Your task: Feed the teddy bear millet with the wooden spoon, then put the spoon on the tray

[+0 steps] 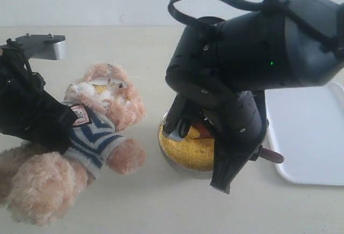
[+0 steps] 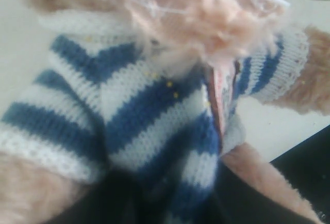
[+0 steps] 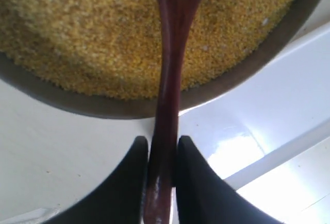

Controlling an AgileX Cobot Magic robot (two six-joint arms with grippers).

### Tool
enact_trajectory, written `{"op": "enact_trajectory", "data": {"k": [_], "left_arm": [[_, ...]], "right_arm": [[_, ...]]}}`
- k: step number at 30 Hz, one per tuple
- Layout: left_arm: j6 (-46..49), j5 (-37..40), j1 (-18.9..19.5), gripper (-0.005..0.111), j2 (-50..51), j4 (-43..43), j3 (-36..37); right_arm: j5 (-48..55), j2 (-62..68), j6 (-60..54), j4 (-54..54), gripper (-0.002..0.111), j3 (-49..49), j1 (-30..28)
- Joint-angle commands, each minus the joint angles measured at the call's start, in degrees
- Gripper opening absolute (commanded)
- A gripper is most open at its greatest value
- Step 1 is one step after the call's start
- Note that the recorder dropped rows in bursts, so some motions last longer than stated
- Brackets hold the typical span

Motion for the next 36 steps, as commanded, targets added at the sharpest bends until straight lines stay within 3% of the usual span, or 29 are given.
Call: {"op": "enact_trajectory", "data": {"k": [1, 14, 36], "left_arm": [[-0.5, 0.2, 0.1, 0.004, -0.2, -0.2, -0.3], [0.2, 0.4, 0.1, 0.004, -0.2, -0.2, -0.3], [0.2, 0.2, 0.1, 0.004, 1.0, -0.4, -0.2]], "right_arm": [[0.0, -2.7, -1.7, 2.5, -0.001, -0.3, -2.7], [0.0, -4.5, -4.6, 5.3, -0.001, -0.8, -3.0], [0.0, -4.5, -6.9, 15.7, -0.001, -15.0, -3.0]]}}
